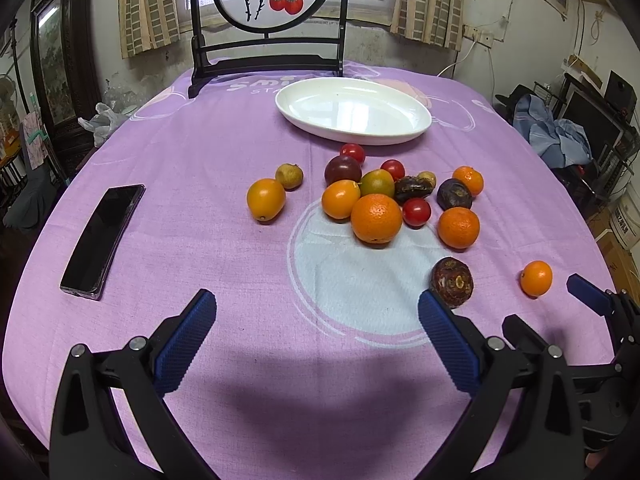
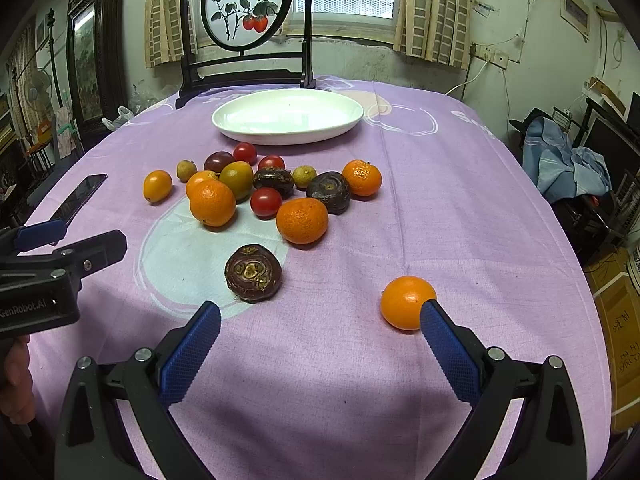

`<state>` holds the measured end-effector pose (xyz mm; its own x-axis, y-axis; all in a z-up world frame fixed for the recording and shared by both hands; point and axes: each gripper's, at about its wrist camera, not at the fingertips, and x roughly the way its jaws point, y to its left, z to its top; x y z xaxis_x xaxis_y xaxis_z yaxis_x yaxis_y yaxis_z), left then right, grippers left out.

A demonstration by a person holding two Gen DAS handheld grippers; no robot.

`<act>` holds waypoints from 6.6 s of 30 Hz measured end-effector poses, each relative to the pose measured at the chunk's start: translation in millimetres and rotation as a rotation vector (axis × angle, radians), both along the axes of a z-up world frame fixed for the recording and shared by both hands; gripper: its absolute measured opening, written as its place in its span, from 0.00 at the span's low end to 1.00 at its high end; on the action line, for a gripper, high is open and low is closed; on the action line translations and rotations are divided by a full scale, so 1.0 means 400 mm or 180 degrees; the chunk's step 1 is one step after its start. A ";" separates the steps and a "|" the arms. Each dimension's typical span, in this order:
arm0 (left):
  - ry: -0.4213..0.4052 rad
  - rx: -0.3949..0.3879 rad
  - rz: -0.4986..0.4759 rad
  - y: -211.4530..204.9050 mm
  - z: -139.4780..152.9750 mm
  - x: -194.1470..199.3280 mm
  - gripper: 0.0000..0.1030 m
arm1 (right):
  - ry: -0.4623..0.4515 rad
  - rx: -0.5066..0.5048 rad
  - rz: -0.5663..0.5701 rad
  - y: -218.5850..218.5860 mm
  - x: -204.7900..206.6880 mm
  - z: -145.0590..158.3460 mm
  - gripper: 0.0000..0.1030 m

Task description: Organize fruits

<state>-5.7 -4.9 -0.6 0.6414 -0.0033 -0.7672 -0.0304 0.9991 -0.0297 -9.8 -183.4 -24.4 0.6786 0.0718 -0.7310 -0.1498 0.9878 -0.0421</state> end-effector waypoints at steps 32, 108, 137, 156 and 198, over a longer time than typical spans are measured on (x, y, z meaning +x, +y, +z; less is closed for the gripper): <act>-0.0010 0.0170 -0.0124 0.041 -0.042 0.038 0.96 | 0.0413 -0.0076 0.0174 -0.105 -0.008 -0.075 0.97; 0.0376 0.0085 -0.0396 0.013 -0.038 0.690 0.34 | 0.0173 0.0363 0.0566 0.094 0.660 0.036 0.39; -0.0260 0.0245 -0.0331 0.046 0.043 0.355 0.86 | 0.0078 0.0410 0.0637 -0.001 0.307 0.041 0.78; -0.0035 0.0190 -0.0355 0.048 -0.049 0.210 0.92 | 0.0591 0.0053 0.0896 0.118 0.174 -0.098 0.73; 0.0442 -0.0102 -0.0660 -0.073 -0.121 0.266 0.40 | 0.0388 0.0331 0.0827 -0.024 0.113 -0.066 0.40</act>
